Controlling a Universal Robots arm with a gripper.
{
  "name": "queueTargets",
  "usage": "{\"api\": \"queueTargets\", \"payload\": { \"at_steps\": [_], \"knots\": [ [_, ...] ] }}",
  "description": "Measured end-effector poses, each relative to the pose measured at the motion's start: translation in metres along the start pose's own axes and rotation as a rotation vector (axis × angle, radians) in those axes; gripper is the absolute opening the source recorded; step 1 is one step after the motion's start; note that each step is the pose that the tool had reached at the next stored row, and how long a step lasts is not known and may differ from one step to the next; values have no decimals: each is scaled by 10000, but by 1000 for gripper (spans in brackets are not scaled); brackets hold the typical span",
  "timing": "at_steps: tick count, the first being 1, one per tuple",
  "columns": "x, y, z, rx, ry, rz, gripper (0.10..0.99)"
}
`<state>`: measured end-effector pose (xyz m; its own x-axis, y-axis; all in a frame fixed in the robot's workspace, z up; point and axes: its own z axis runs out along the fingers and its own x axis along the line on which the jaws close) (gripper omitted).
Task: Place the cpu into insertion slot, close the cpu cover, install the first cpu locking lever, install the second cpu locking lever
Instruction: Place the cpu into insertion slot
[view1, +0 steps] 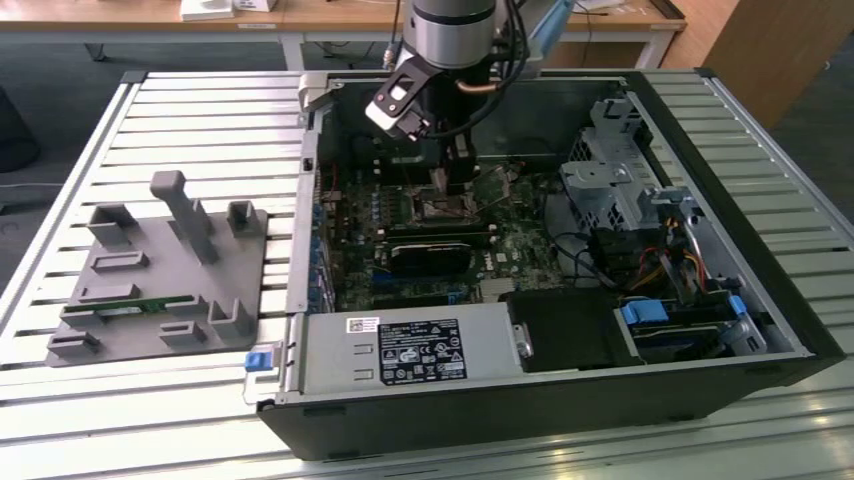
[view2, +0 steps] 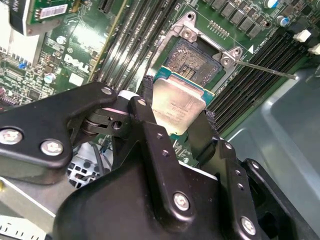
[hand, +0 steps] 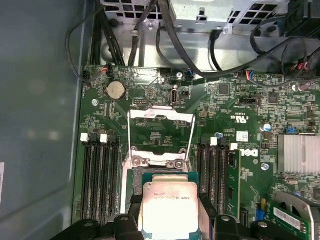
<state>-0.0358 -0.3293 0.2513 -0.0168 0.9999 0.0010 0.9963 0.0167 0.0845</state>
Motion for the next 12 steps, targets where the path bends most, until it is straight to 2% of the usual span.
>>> {"api": "queueTargets", "payload": {
  "at_steps": [8,12],
  "knots": [
    [75,-9,117,3,-3,24,525],
    [86,-12,161,3,-3,25,525]
  ]
}}
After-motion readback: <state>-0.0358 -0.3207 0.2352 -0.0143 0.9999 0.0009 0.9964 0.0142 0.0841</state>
